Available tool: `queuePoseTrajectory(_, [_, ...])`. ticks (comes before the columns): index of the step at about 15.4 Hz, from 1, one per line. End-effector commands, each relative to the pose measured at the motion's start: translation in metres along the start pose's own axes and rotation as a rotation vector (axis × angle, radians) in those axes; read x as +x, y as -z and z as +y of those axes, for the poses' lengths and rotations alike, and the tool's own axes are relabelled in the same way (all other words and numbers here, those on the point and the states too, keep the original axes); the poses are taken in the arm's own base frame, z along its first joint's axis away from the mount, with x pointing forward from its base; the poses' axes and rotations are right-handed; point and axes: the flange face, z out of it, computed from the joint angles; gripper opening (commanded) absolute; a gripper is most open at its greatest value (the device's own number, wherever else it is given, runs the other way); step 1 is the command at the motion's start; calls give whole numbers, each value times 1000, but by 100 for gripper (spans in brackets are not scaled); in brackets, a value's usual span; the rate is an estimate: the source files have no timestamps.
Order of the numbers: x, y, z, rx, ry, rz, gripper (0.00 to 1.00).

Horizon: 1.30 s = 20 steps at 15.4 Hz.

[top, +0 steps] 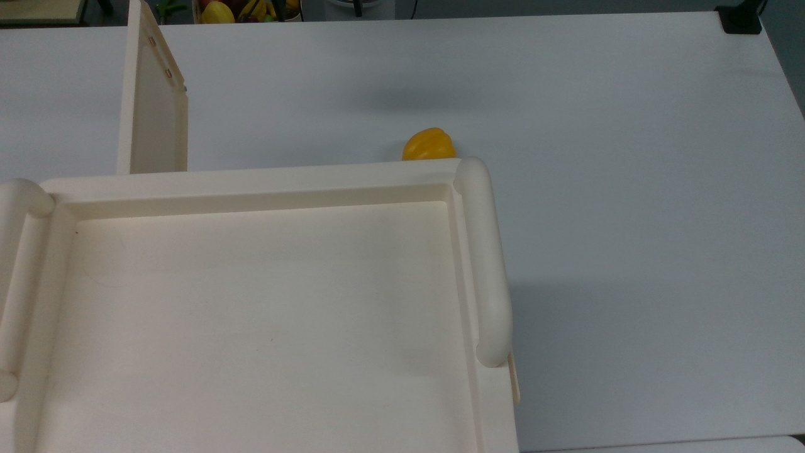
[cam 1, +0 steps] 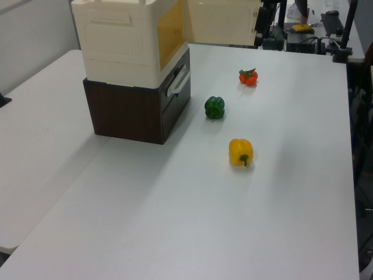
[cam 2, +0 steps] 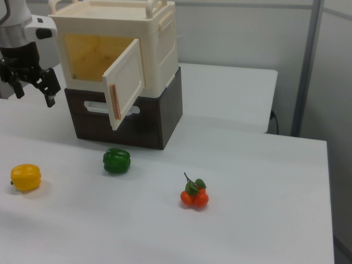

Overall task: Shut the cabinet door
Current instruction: 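Move the gripper down to the open cream cabinet door's outer edge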

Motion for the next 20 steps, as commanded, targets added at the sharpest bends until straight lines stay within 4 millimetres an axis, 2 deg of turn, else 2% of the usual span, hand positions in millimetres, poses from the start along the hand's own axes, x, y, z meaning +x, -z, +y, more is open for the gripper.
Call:
queuePoseTrajectory(1, [-4, 6, 2, -4, -8, 14, 100])
queuePoseTrajectory(4, [-4, 7, 4, -3, -5, 17, 100])
queuePoseTrajectory(5, [-4, 6, 5, 0, 3, 16, 88])
queuePoseTrajectory(6, [-3, 6, 4, 4, 29, 18, 68])
queuePoseTrajectory(7, [-3, 6, 5, 7, 51, 19, 40])
queuePoseTrajectory(8, [-3, 6, 5, 17, 45, 18, 21])
queuePoseTrajectory(9, [-5, 8, 8, 27, 27, 14, 11])
queuePoseTrajectory(12, [-12, 10, 20, 32, 2, -29, 2])
queuePoseTrajectory(15, [-23, 6, 45, 16, -24, -101, 2])
queuePoseTrajectory(18, [-31, 10, 97, 8, -25, -99, 2])
queuePoseTrajectory(20, [-40, 12, 133, 7, 56, -98, 1])
